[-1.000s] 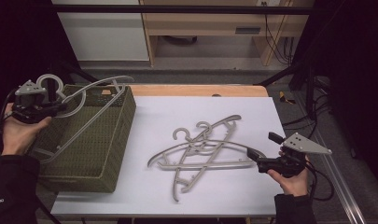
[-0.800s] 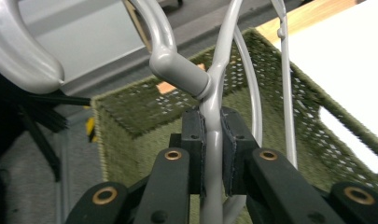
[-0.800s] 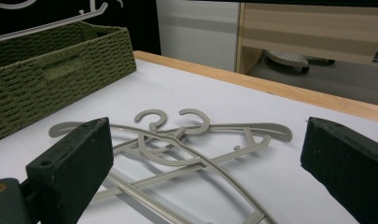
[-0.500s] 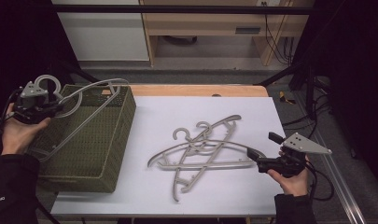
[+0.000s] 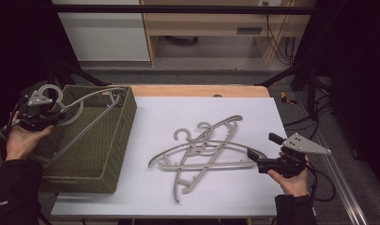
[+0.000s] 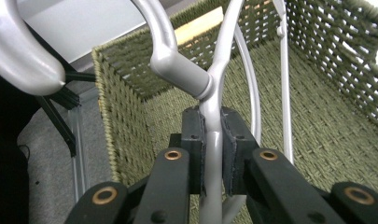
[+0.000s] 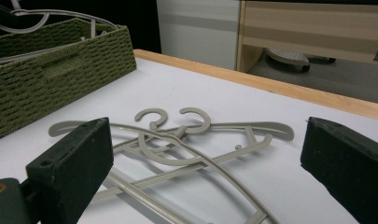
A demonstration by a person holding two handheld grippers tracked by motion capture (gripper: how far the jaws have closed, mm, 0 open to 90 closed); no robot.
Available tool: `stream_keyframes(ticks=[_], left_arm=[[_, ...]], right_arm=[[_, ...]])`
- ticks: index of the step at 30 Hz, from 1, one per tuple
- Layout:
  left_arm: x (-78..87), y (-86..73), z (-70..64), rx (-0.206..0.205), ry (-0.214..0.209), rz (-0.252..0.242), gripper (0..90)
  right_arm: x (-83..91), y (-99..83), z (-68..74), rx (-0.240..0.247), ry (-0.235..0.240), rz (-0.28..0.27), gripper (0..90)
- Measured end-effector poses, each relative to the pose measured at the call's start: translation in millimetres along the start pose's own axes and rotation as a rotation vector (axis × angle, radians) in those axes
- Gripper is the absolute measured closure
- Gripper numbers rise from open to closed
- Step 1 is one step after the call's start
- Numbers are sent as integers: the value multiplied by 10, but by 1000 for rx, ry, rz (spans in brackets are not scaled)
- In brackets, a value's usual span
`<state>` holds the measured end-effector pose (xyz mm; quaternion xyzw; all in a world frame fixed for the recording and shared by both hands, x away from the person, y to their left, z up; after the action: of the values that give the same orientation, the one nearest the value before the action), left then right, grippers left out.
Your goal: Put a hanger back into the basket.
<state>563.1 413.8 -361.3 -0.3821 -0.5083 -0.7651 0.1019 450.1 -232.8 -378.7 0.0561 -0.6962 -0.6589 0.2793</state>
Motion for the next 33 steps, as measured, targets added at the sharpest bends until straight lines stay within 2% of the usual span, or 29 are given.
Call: stream_keyframes(ticks=[2, 8, 9, 14, 18, 21, 23, 27, 31, 33], left_arm=[[-42, -24, -25, -2, 0, 12, 813], [-212, -135, -114, 36, -19, 36, 807], [-242, -156, -132, 38, -34, 49, 805], [-376, -224, -204, 47, -47, 110, 798], [-396, -242, -219, 109, -63, 110, 776], [-310, -243, -208, 142, -64, 71, 724], [-225, -232, -229, 159, -99, 25, 727], [-53, -214, -292, 137, -85, -13, 709], [112, -152, -407, 147, -98, -110, 656], [192, -106, -501, 143, -118, -154, 614]], right_arm=[[6, 3, 5, 2, 5, 1, 26], [22, 17, 14, 0, 3, -6, 27], [26, 20, 16, 2, 5, -7, 27], [36, 30, 19, 2, 6, -12, 27], [45, 30, 18, 3, 9, -13, 27], [50, 34, 17, 0, 8, -18, 27], [51, 32, 14, 0, 8, -15, 27], [48, 32, 17, 1, 7, -15, 27], [47, 37, 34, 1, 12, -18, 27], [47, 36, 38, 0, 14, -16, 26]])
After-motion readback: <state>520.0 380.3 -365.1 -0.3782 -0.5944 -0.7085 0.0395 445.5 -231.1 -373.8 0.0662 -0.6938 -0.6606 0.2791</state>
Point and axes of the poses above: each handheld gripper's, and its own axes: x roughly backward along the jaws, y roughly out of its top, z roughly to its left, the point moved 5 cm from there along -x, roughly forward along the jaws, and after that the axes turned 7 degrees about -y, right-handed, at the moved point
